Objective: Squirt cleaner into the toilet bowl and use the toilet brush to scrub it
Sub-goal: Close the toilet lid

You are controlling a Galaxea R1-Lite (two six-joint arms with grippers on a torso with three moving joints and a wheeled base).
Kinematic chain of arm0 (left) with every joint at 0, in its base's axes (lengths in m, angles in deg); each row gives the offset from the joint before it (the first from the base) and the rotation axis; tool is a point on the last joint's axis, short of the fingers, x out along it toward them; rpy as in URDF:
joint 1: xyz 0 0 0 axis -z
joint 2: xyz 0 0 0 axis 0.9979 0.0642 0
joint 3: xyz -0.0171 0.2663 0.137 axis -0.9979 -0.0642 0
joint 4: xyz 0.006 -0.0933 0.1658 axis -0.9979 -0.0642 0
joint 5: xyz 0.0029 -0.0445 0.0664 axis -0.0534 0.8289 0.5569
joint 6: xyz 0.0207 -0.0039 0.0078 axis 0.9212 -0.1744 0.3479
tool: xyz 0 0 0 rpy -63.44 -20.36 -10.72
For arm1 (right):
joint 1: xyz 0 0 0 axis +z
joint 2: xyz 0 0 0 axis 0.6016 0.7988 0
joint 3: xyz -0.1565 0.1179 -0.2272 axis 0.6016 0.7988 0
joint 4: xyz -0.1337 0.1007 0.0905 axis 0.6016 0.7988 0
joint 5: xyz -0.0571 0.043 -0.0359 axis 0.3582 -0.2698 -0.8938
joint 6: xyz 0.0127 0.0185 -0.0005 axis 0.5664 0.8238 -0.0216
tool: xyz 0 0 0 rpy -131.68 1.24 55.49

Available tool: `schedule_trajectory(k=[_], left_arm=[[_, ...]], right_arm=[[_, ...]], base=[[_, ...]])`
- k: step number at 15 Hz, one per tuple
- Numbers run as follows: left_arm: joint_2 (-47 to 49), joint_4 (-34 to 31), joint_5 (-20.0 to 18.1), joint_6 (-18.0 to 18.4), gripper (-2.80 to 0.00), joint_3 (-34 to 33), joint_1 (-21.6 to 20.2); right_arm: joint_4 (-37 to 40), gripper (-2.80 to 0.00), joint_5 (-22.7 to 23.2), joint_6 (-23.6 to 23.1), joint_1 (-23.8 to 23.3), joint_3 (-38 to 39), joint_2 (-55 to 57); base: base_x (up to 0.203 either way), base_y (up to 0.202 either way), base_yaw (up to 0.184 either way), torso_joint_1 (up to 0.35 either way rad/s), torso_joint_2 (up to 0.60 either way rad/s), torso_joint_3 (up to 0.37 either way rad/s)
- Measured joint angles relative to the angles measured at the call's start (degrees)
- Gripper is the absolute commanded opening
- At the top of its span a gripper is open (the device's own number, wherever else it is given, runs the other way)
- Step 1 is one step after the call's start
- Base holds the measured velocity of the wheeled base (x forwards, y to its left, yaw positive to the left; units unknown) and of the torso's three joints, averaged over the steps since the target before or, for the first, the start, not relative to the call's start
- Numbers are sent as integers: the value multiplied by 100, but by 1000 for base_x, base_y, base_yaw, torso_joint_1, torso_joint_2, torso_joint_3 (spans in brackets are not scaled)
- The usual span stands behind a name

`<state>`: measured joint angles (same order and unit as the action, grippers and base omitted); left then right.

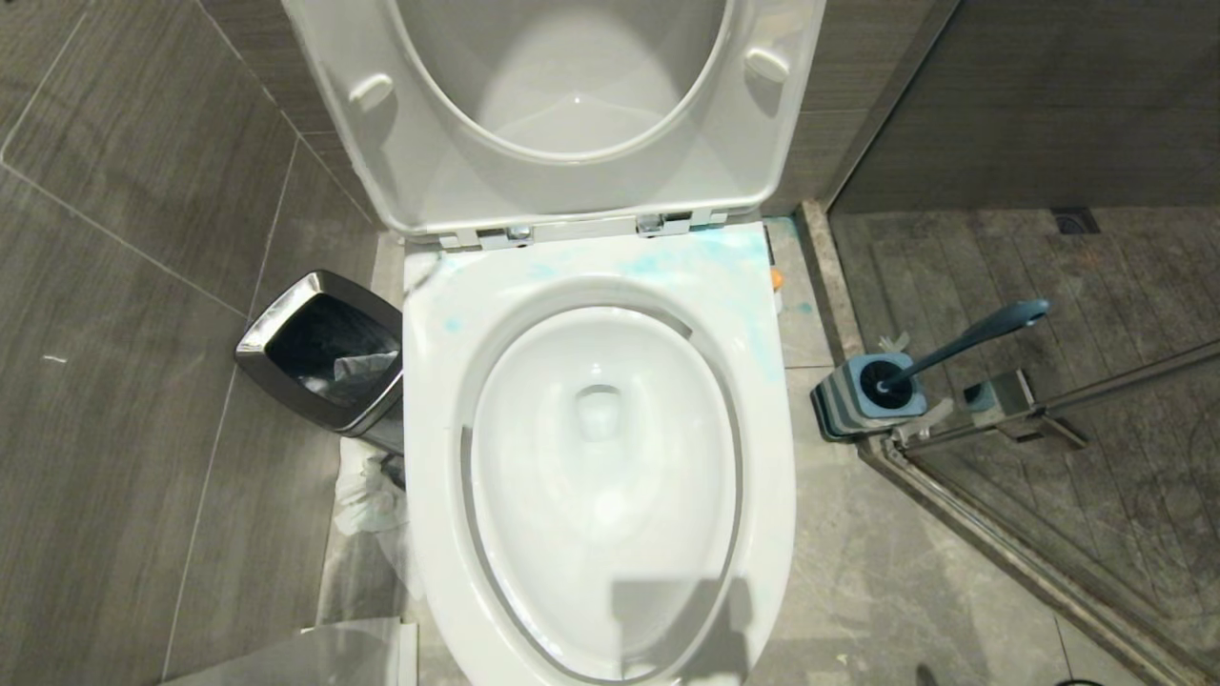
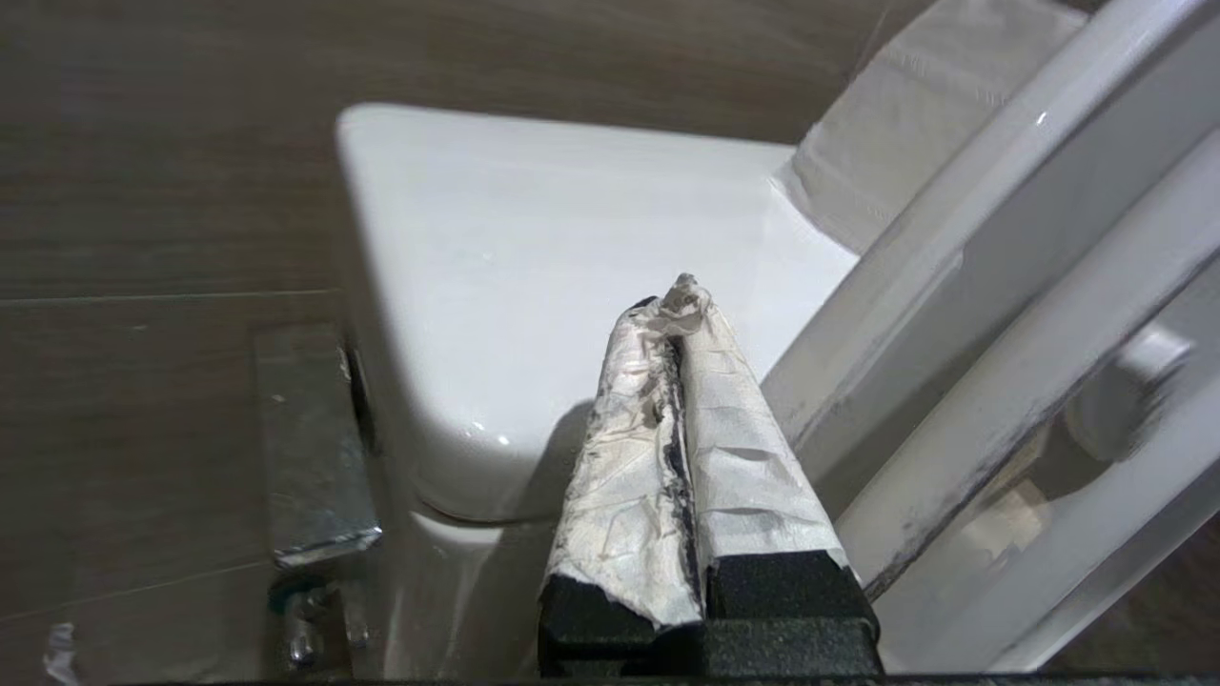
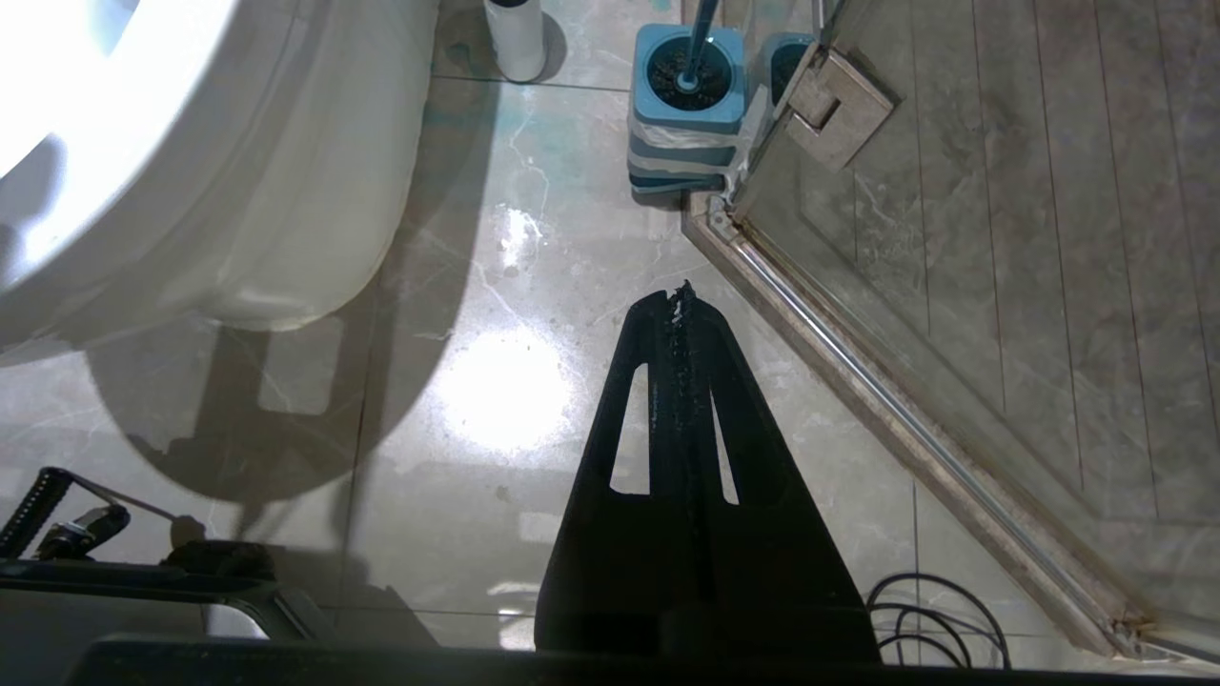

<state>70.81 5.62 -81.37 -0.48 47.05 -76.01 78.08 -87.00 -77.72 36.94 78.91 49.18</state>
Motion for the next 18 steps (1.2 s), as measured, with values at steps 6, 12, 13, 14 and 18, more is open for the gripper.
schedule_trajectory(k=[6, 12, 13, 14, 18], left_arm=[[195, -82, -153, -141, -280, -40, 185], [-285, -916, -892, -1297, -280, -601, 182], [-405, -1037, -991, -1422, -280, -752, 178], [-538, -1181, -1083, -1483, -280, -939, 173], [-1153, -1680, -1314, -1519, -280, -1885, 172]], right_arm=[[2, -280, 0, 2, -2, 0, 0], [0, -280, -1, -2, 0, 0, 0], [2, -280, -2, 0, 0, 0, 0], [2, -280, -2, 0, 0, 0, 0], [-5, -280, 0, 2, 2, 0, 0]], base=[[0, 0, 0, 0, 0, 0], [0, 0, 0, 0, 0, 0], [0, 0, 0, 0, 0, 0], [0, 0, 0, 0, 0, 0], [0, 0, 0, 0, 0, 0]])
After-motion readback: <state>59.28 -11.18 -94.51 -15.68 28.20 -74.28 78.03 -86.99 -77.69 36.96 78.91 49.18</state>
